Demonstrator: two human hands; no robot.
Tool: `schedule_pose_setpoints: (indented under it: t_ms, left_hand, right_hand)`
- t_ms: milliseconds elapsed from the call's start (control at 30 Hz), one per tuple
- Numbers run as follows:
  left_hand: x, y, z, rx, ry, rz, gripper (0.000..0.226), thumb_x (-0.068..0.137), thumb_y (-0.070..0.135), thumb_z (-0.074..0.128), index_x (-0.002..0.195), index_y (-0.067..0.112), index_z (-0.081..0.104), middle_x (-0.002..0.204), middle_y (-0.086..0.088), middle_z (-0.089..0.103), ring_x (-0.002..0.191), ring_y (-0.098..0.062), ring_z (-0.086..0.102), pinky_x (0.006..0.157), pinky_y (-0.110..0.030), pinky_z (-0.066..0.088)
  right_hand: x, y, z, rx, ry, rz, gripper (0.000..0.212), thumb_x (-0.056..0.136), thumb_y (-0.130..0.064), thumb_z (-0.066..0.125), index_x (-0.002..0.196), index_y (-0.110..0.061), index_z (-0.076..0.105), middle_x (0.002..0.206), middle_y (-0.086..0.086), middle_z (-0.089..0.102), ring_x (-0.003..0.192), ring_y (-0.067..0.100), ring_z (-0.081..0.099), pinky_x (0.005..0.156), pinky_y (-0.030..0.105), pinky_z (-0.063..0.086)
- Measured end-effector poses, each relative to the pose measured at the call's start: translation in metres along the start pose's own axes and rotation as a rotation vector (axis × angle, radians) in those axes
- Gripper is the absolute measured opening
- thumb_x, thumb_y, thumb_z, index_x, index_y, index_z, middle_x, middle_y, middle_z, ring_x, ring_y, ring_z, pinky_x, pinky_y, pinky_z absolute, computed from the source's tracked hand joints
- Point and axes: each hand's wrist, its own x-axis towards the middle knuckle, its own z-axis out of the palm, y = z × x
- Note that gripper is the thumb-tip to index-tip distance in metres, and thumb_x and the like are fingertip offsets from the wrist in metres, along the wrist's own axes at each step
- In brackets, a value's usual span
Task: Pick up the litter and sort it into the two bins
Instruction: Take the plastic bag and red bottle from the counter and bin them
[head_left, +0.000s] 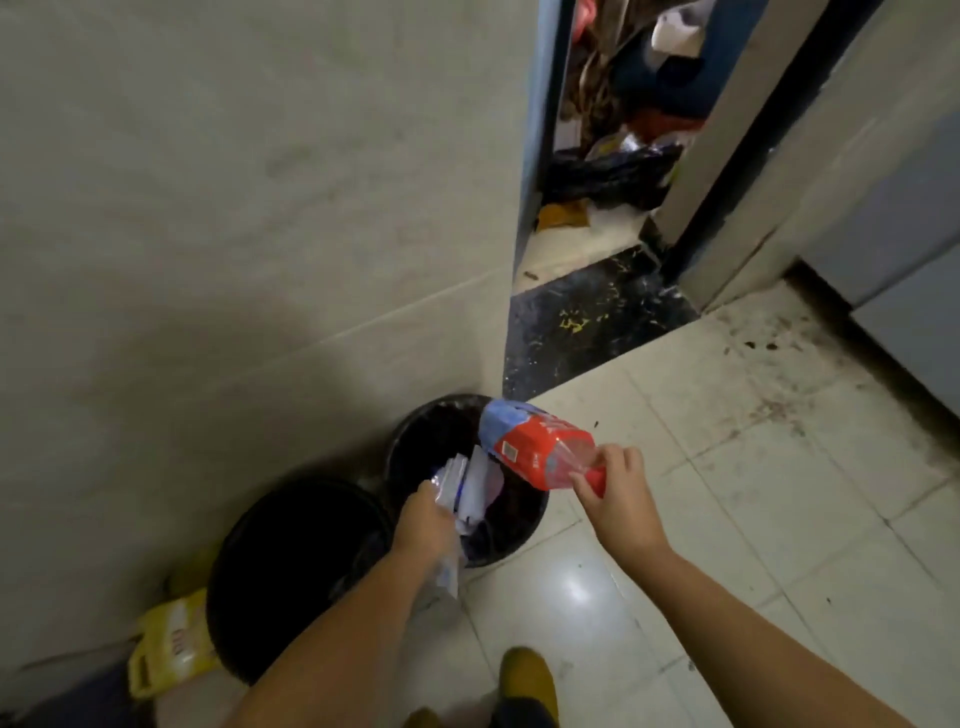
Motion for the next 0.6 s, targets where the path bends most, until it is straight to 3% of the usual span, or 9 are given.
schedule_pose_setpoints:
  t_ms: [200, 300, 367, 433, 600]
  left_hand:
    - [0.104, -0.038, 0.089, -0.233, 0.071, -0.122, 0.048, 0.09, 0.011, 0.054, 0.136, 0.0, 0.044, 0.134, -0.026, 0.053, 0.122, -0.04, 0.053, 0.099, -0.037, 0.042]
    - [0.119, -0.05, 0.105, -0.302, 0.101, -0.104, 0.054, 0.087, 0.015, 0.064, 0.135, 0.0, 0.044, 0.131, -0.027, 0.055, 0.118, -0.041, 0.056, 0.098, -0.043, 0.047]
    - [0.111, -0.054, 0.099, -0.334, 0.109, -0.094, 0.053, 0.086, 0.017, 0.066, 0.132, -0.001, 0.047, 0.125, -0.027, 0.057, 0.11, -0.041, 0.059, 0.089, -0.046, 0.054]
    - [0.095, -0.061, 0.083, -0.307, 0.096, -0.072, 0.045, 0.088, 0.016, 0.064, 0.125, -0.005, 0.051, 0.12, -0.026, 0.06, 0.109, -0.039, 0.06, 0.083, -0.037, 0.05]
    - [0.039, -0.106, 0.033, -0.115, 0.016, -0.065, 0.037, 0.091, 0.022, 0.058, 0.12, 0.001, 0.052, 0.118, -0.024, 0.061, 0.112, -0.038, 0.058, 0.093, -0.039, 0.047]
  right_hand:
    - [0.056, 0.057, 0.071, -0.029, -0.024, -0.114, 0.026, 0.09, -0.023, 0.062, 0.108, -0.008, 0.051, 0.109, 0.0, 0.04, 0.082, 0.011, 0.048, 0.076, 0.022, 0.04]
    - [0.059, 0.065, 0.077, -0.035, -0.005, -0.147, 0.027, 0.09, -0.023, 0.062, 0.108, -0.007, 0.051, 0.108, -0.001, 0.039, 0.084, 0.009, 0.046, 0.078, 0.021, 0.042]
    - [0.054, 0.059, 0.073, -0.041, -0.009, -0.149, 0.028, 0.09, -0.022, 0.062, 0.11, -0.005, 0.051, 0.11, 0.002, 0.04, 0.088, 0.01, 0.046, 0.08, 0.021, 0.042]
    - [0.046, 0.044, 0.068, -0.058, -0.032, -0.151, 0.029, 0.09, -0.023, 0.062, 0.111, -0.006, 0.051, 0.115, 0.005, 0.043, 0.09, 0.01, 0.047, 0.081, 0.021, 0.043]
    - [0.018, -0.018, 0.07, -0.1, -0.135, -0.249, 0.033, 0.09, -0.027, 0.061, 0.116, -0.01, 0.049, 0.127, 0.008, 0.044, 0.097, 0.013, 0.053, 0.086, 0.026, 0.049]
